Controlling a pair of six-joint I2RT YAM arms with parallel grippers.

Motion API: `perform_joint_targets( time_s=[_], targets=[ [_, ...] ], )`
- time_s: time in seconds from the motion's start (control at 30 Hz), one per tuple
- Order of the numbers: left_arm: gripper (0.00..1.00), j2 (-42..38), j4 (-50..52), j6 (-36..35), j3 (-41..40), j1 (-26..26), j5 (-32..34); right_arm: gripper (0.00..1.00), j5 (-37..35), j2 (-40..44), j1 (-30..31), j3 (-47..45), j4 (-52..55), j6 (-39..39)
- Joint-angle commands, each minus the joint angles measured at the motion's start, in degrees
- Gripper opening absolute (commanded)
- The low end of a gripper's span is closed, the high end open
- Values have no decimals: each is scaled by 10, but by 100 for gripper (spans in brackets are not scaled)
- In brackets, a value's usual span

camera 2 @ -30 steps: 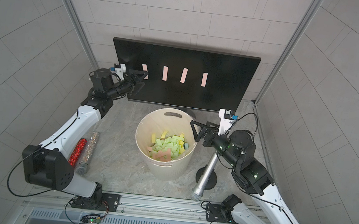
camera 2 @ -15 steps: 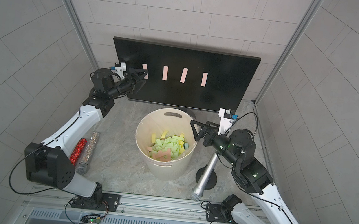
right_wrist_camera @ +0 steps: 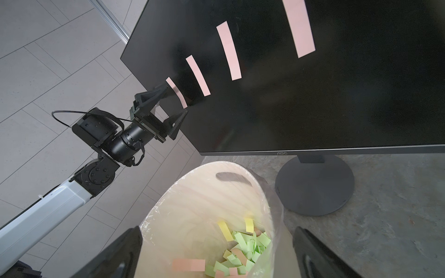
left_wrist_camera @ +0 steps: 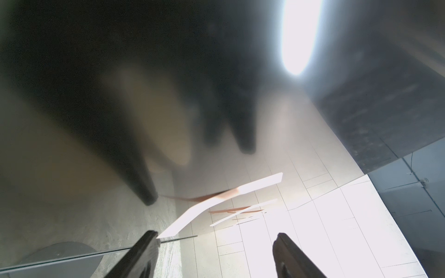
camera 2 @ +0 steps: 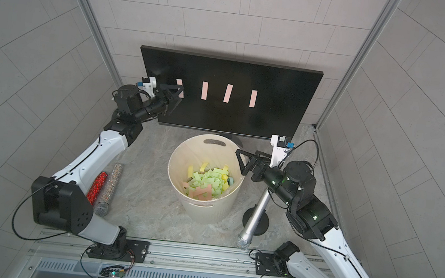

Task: Remove the sticky note from the monitor
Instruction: Tear off the sticky note from the monitor.

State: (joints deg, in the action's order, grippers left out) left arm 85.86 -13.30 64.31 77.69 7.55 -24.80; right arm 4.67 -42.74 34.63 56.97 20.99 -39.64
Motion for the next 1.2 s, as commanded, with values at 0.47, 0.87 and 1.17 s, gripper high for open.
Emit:
perform_joint_targets(
  time_s=[0.47,0.87,1.17],
  targets=[
    [63,9,-30,10,4,12,18,100,8,19,-8,-13,-8,-4],
    [42,3,-28,13,-4,12,22,100,10,25,-9,-16,-8,-8],
    [17,-9,-20,13,-14,12,27,100,11,31,-9,-18,-8,-12]
  ],
)
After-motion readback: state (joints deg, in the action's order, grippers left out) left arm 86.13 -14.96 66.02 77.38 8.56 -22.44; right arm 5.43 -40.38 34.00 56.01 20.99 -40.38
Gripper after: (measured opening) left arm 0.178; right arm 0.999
